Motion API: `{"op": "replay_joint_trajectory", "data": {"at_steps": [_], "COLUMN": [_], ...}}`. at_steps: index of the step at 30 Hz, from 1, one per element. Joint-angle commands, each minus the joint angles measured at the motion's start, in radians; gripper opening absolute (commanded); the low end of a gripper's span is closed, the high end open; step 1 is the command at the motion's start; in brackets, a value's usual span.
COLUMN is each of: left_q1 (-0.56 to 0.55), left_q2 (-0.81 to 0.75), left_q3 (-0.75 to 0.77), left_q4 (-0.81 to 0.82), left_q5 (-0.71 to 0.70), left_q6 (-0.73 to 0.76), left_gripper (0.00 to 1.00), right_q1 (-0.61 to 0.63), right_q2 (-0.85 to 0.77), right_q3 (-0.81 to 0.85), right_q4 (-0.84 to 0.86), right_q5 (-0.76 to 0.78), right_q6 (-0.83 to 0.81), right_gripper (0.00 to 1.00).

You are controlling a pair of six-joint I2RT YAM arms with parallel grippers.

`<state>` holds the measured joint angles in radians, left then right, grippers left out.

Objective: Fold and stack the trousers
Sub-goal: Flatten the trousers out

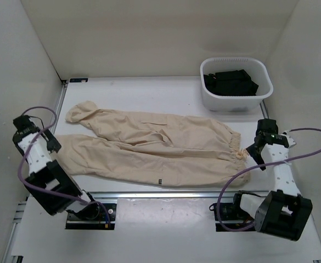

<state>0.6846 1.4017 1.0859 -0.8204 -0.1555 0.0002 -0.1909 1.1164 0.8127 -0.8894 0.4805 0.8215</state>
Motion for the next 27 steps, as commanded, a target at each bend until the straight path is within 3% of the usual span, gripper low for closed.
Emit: {"op": "replay_joint_trajectory", "data": {"at_steps": [1,6,12,16,20,24,25,27], "left_q1": [-0.002,-0.002,-0.022,-0.013,0.000,-0.010,-0.031,-0.097], "left_q2": [-0.122,-0.043,0.105,0.063,-0.059,-0.165,-0.143,-0.027], "left_q3": [-0.191,-0.282,-0.320,-0.418,-0.455,-0.186,-0.018,0.137], "left_q4": [-0.030,0.143,0.239,0.260,0.230,0.017,-0.026,-0.133], "left_q5": [-0.048,-0.029,-0.167,-0.196,-0.236,-0.100,-0.025,0.052], "left_q6": [0.000,0.000,0.000,0.000,0.000,0.000,0.000,0.000], "left_gripper": [1.00,1.00,1.00,0.97,0.99,1.00,1.00,1.00], "right_q1": [-0.007,-0.007,-0.036,-0.113,-0.137,-0.137,-0.137,-0.137], "right_q2": [-0.099,-0.135,-0.037,-0.050,-0.102,-0.141,-0.141,-0.080], "right_q3": [0.039,-0.126,-0.271,-0.302,-0.196,0.006,0.046,0.147], "right_q4": [-0.074,0.000,0.087,0.078,0.004,-0.029,-0.029,-0.017], "right_q5": [0.026,-0.115,-0.191,-0.181,-0.111,-0.102,-0.115,-0.183], "right_q6": [-0.042,-0.042,0.044,0.045,0.024,-0.065,-0.065,-0.076], "right_gripper": [0.69,0.66,0.39,0.37,0.41,0.46,0.47,0.50]}}
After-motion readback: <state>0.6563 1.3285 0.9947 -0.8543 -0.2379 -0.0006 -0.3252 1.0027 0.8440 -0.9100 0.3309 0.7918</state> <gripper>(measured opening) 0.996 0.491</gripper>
